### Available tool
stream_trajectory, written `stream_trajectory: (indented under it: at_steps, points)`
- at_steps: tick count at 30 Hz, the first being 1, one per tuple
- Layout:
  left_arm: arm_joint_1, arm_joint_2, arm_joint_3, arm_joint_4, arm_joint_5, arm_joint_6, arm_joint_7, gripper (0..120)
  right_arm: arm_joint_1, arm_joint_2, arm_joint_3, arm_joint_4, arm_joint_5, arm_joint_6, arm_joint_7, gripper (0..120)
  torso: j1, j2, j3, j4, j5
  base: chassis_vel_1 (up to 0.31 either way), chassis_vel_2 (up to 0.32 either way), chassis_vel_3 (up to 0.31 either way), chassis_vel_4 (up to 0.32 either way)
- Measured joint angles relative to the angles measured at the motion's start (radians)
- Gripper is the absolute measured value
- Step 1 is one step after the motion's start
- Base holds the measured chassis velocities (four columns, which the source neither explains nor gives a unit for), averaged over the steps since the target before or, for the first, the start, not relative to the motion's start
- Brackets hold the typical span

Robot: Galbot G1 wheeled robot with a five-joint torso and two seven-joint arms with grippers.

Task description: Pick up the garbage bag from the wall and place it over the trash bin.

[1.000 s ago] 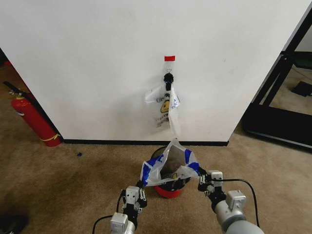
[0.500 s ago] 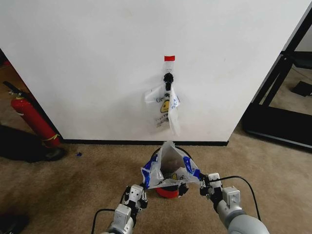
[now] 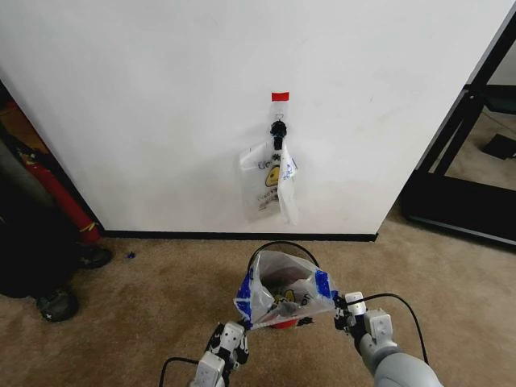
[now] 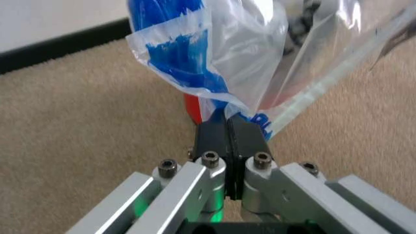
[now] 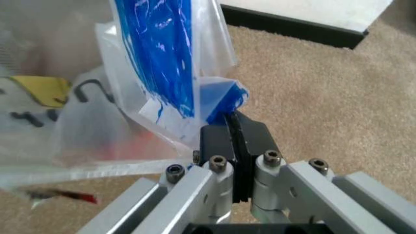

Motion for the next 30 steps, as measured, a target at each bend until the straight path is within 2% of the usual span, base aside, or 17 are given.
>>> stream_trajectory:
  at_steps: [12,21,30]
  points:
    - [-0.052,-0.09,0.047,0.109,0.028,-0.022,0.0,0,0.062,0.023,-0.012,-0.073,0.01,0.012,0.011,0,0.0,0.0,0.0,0.0,-0.0001,0.0,0.0,0.0,0.0]
    - [-0.069,-0.108,0.039,0.154,0.032,-0.039,0.0,0,0.113,0.036,-0.032,-0.127,0.015,0.037,0.004,0,0.0,0.0,0.0,0.0,0.0,0.0,0.0,0.0,0.0]
    - [-0.082,-0.155,0.044,0.203,0.037,-0.055,-0.008,0,0.175,0.052,-0.067,-0.185,0.021,0.061,-0.003,0,0.0,0.0,0.0,0.0,0.0002,0.0,0.0,0.0,0.0]
